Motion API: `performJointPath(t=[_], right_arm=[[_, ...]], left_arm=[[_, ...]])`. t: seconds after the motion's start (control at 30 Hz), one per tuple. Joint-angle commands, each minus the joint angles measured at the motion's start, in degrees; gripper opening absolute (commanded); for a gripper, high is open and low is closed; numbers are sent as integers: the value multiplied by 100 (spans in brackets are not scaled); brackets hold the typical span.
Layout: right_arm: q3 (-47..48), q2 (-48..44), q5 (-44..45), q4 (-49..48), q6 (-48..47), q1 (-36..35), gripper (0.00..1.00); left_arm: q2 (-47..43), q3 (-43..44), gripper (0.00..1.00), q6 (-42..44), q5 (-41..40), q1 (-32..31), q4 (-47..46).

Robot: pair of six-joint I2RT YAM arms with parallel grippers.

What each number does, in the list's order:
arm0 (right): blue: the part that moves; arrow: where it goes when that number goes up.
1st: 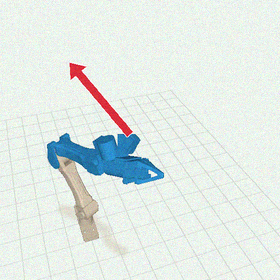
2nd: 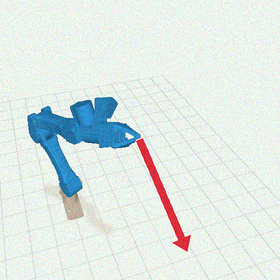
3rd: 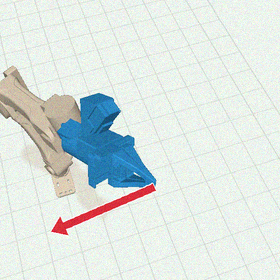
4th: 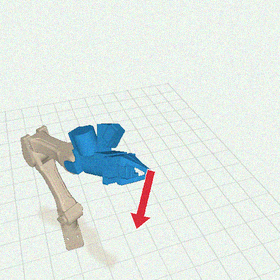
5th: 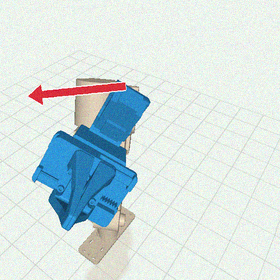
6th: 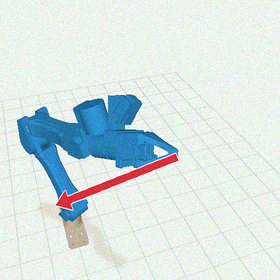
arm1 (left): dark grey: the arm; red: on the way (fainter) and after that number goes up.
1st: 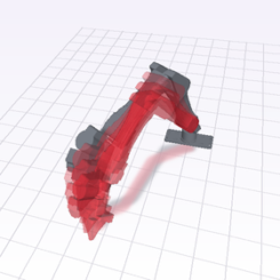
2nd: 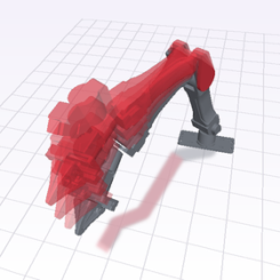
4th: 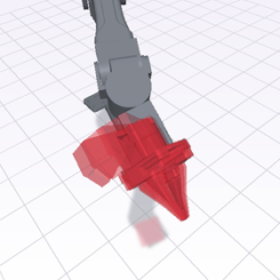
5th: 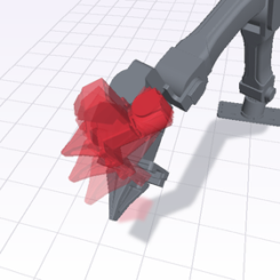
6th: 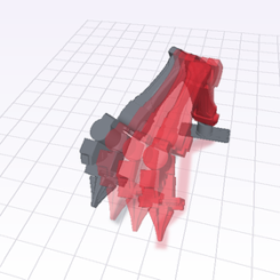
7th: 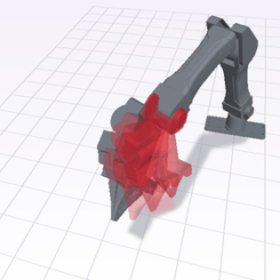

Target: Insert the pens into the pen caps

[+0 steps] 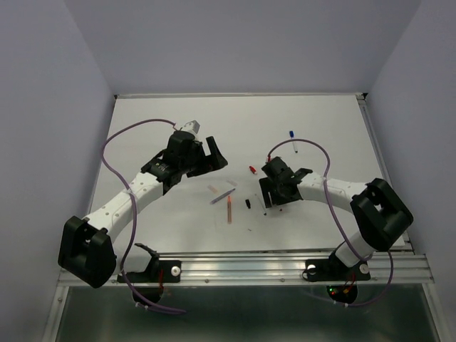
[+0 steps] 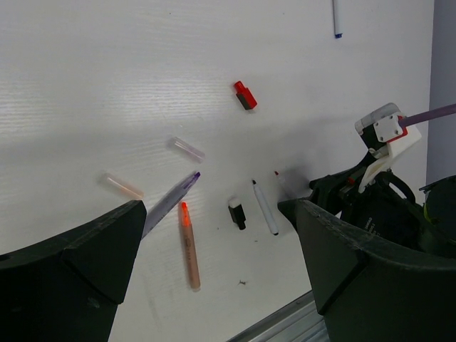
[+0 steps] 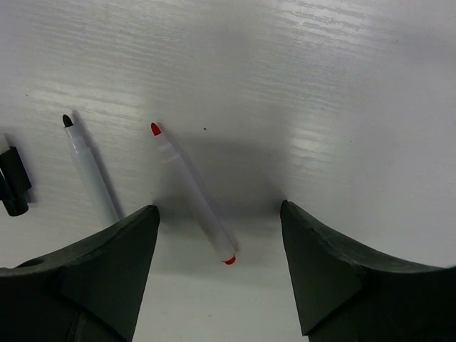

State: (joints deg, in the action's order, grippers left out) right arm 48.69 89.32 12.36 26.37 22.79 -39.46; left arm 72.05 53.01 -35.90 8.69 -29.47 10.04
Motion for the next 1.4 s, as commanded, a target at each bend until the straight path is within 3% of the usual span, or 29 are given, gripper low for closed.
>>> performJointPath(t=[0.0, 0.13, 0.17, 0.33, 0.43, 0.73, 0.87, 1.07, 1.23, 1.37], right_arm=[[-35, 270, 179, -273, -99, -44, 69], [-26, 542, 109, -369, -152, -228, 51], [-17, 586, 39, -387, -178, -229, 40], [-34, 474, -49, -326, -125, -229, 10], [-78, 210, 3, -299, -82, -281, 1], [88, -792, 1355, -220, 147, -281, 1], [185, -1337, 2015, -141, 402, 217, 1], [123, -1847, 1998, -115, 332, 1352, 1], [220, -1892, 2112, -79, 446, 1529, 1], [212, -1813, 2315, -79, 429, 1582, 1]], left_arm=[[-104, -37, 99, -31, -43, 21, -187], [-77, -28, 99, -40, -51, 21, -187], [-60, -19, 99, -40, -51, 21, -178], [-25, 33, 99, -31, -60, 21, -152], [46, 86, 99, -22, -43, 21, -134], [572, 621, 99, -163, -156, -295, -38], [1152, 1428, 99, -382, -701, -647, 506], [2626, 2588, 96, -787, -966, -1025, 1254], [3578, 3425, 92, -1041, -922, -1209, 1754], [4298, 4075, 80, -1208, -948, -1236, 1931]])
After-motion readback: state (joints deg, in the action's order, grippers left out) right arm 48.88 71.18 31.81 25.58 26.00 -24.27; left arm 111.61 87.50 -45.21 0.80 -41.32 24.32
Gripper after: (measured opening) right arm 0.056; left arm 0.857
